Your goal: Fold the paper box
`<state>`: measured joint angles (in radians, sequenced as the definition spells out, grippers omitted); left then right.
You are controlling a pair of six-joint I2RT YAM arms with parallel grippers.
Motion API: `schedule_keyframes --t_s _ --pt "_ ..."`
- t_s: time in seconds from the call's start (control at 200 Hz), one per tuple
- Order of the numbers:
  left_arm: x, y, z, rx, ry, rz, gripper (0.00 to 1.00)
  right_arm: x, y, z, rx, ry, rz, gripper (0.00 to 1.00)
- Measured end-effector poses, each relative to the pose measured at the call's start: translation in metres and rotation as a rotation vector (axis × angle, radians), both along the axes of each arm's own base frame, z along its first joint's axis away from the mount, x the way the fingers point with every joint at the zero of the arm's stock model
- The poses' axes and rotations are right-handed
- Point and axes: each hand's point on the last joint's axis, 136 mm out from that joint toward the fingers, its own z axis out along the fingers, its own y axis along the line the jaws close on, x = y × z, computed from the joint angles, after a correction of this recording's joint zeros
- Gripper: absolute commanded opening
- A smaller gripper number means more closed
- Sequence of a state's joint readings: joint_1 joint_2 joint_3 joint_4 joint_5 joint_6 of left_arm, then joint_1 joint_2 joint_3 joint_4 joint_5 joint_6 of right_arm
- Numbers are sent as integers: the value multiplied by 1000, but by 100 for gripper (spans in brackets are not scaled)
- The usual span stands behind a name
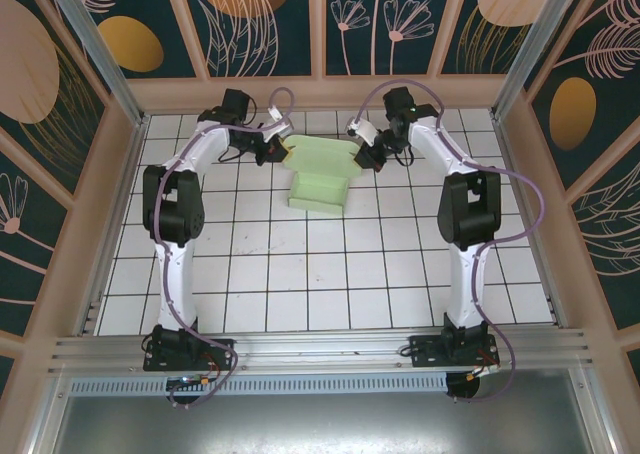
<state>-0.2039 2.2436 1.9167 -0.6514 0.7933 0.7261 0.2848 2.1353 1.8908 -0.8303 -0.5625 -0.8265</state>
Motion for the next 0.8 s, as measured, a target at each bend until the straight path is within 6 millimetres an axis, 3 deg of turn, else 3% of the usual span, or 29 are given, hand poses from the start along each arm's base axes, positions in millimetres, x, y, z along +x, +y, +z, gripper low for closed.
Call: schedule_keyframes --t_s 0.15,0.46,0.801 --pt "5 -1 2 -18 -17 140 0 5 3 3 -9 -45 -115 0" --pt "45 -9 29 -72 -73 441 0 33 7 23 56 -120 -422 0" --pt "48 -28 19 -152 12 640 0 54 -9 24 154 -111 -731 0"
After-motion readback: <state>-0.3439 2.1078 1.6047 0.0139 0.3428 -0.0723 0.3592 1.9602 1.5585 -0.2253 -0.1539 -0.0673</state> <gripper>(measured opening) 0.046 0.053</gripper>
